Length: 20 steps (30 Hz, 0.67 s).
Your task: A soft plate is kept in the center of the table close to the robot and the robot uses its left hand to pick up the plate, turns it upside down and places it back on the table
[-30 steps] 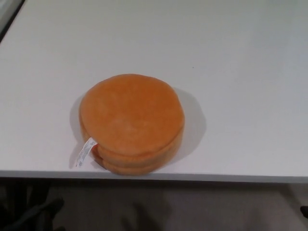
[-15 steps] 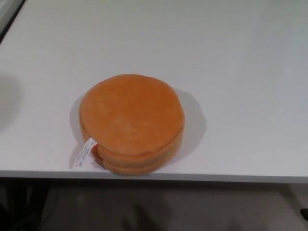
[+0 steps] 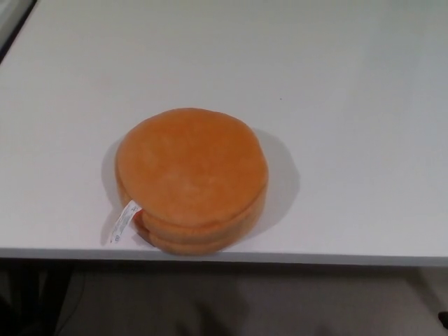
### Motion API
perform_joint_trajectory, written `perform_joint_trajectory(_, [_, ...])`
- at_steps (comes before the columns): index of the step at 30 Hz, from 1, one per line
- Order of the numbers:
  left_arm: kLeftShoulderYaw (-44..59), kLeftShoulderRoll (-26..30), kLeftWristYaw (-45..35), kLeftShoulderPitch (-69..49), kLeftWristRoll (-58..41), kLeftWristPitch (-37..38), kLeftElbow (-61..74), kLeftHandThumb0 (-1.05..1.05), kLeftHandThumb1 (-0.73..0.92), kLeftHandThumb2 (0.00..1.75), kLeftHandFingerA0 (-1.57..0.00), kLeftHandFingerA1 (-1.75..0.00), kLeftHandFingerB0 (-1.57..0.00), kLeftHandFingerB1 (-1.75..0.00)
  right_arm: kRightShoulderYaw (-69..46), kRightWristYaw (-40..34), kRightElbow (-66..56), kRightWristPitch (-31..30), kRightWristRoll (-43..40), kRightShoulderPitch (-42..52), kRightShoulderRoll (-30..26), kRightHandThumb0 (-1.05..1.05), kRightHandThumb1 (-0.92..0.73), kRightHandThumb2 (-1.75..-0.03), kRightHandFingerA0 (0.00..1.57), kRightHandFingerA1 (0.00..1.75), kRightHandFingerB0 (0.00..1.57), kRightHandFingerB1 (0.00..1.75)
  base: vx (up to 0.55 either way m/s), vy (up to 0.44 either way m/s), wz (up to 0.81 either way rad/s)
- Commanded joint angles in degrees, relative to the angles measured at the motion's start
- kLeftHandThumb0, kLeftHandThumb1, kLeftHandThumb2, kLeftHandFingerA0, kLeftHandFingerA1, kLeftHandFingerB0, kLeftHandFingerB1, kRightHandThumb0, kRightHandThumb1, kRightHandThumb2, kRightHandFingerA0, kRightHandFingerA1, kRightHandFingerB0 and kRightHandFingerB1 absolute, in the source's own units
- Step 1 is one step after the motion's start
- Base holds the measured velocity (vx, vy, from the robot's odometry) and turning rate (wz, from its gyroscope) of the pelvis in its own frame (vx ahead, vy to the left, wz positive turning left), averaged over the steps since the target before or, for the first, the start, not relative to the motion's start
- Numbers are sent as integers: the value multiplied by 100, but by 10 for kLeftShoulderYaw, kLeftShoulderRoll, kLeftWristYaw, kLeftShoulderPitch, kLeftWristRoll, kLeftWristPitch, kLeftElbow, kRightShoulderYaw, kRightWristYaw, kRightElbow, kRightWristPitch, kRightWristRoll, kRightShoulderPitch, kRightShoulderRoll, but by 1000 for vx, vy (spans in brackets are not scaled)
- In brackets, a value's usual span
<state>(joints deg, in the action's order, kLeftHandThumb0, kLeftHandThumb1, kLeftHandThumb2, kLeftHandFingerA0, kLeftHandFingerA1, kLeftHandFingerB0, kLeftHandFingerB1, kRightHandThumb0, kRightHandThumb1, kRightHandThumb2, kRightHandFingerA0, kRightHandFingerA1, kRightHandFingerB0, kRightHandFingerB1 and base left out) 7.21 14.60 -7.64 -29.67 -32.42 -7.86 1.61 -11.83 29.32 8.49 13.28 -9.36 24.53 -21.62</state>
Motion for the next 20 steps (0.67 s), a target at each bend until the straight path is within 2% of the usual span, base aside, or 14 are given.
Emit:
perform_joint_trajectory(1, [-2,-9,-101,4,128,298,-90,-39,37,103,-1,-51,0,-49,-18,2,-3,18,-18,21,2,-83,-89,-67,37,40,23,31,0,0,0])
perform_joint_trajectory(11, [-1,-14,-104,1,136,321,-104,-39,37,103,-1,-51,0,-49,-18,7,-3,28,-21,28,3,-82,-90,-67,36,42,23,33,0,0,0])
perform_joint_trajectory(12, [-1,-15,-103,1,139,326,-106,-99,71,84,-12,-41,-14,-34,-18,10,0,29,-23,27,3,-85,-74,-107,30,52,16,45,0,0,0])
perform_joint_trajectory(13, [-1,-15,-103,0,141,328,-105,-39,36,103,-1,-51,0,-49,-18,10,2,29,-24,27,4,-82,-73,-107,30,53,16,45,0,0,0])
perform_joint_trajectory(14, [-1,-15,-103,0,142,328,-106,-39,36,103,-1,-51,0,-49,-19,10,3,30,-24,28,4,-81,-90,-67,36,42,23,32,0,0,0])
perform_joint_trajectory(16, [-1,-15,-104,0,143,331,-107,-39,35,103,-1,-51,0,-49,-18,8,2,31,-22,29,4,-82,-90,-67,37,41,23,32,0,0,0])
perform_joint_trajectory(17, [0,-15,-103,0,145,333,-110,-94,87,67,-15,-36,-17,-27,-18,8,3,33,-20,30,4,-83,-90,-67,37,41,23,32,0,0,0])
perform_joint_trajectory(20, [0,-15,-102,1,148,337,-114,-94,87,67,-15,-36,-17,-27,-18,8,5,36,-19,31,5,-83,-90,-67,37,41,23,32,0,0,0])
